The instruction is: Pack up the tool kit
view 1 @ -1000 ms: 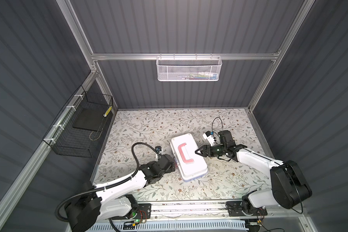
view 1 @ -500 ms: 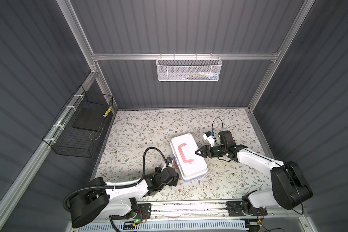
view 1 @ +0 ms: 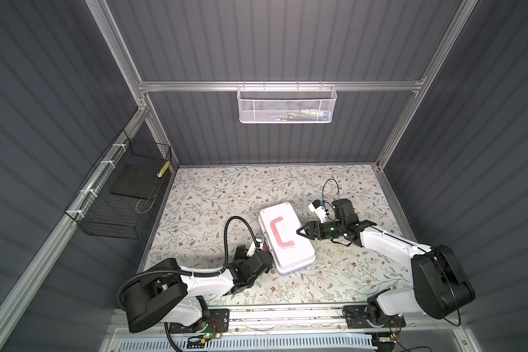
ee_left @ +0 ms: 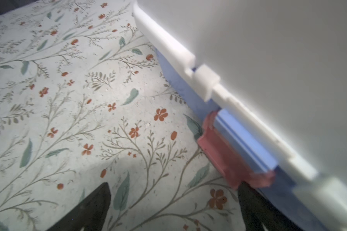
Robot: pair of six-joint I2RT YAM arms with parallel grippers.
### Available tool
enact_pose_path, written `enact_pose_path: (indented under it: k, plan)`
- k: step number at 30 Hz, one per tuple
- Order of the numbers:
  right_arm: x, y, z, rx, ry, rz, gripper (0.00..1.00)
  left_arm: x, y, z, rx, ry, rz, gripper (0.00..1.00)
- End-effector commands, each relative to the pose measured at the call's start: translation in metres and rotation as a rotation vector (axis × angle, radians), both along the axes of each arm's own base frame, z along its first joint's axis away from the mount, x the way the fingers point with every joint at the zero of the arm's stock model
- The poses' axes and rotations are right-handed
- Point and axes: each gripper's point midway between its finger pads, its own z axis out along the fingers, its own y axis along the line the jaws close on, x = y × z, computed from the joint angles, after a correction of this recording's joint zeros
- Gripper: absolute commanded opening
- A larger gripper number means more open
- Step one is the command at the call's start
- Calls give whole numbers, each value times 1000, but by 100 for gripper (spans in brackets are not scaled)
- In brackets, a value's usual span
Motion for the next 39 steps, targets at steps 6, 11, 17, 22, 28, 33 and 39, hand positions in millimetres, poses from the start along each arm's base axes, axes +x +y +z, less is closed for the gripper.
enact_pose_path:
  k: [6, 11, 17, 22, 28, 33, 39]
  plan:
    - [-7, -5, -10, -22, 31, -4, 66, 4, 30, 27, -13, -58, 170, 100]
    - [-7, -5, -7, -21, 27, -2, 66, -7, 11, 21, -111, 33, 79, 99]
    - [-6, -6, -6, -21, 17, -7, 66, -29, -18, 0, -183, 132, -131, 100]
    - [-4, -5, -5, -23, 18, -5, 66, -28, -28, -5, -140, 131, -186, 100]
    - [-2, -4, -5, -21, 24, -6, 66, -14, -41, -6, -151, 55, -194, 100]
    - [-5, -4, -5, -19, 35, -7, 66, 10, -28, -4, -74, -77, -82, 100]
    - [-8, -7, -5, -29, 37, -14, 66, 27, -6, 18, -22, -195, 49, 100]
